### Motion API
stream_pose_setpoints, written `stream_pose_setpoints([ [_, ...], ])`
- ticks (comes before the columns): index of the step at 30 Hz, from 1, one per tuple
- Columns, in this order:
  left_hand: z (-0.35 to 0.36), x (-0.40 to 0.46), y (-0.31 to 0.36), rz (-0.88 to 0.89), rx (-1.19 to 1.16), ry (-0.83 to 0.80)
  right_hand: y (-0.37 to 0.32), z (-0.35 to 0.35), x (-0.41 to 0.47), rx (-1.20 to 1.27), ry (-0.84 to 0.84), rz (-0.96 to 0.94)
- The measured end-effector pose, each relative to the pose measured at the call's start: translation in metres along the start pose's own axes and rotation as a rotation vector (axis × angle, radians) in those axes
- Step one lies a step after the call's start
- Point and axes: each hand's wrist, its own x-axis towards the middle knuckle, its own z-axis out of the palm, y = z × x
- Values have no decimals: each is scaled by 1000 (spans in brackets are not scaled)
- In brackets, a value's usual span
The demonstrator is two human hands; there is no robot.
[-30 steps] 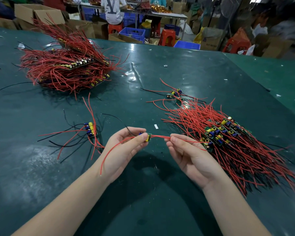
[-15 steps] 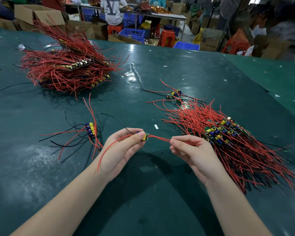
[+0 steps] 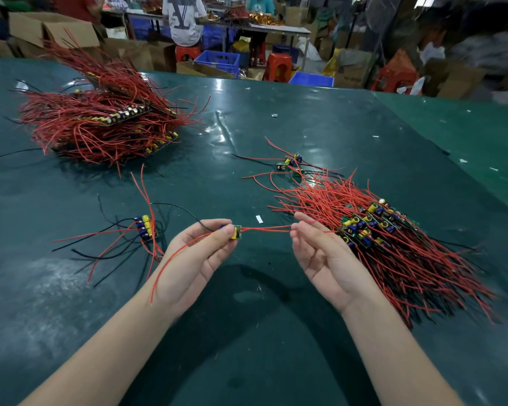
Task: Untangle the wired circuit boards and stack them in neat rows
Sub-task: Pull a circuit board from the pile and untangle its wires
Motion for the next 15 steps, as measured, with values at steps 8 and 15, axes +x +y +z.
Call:
stream_pose_setpoints([
  [8,5,-2,-5,43,30,7,17,8,-4,-12,-43,162],
  [15,9,-7,-9,126,295,-36,28,15,-7,-167,-49,181],
])
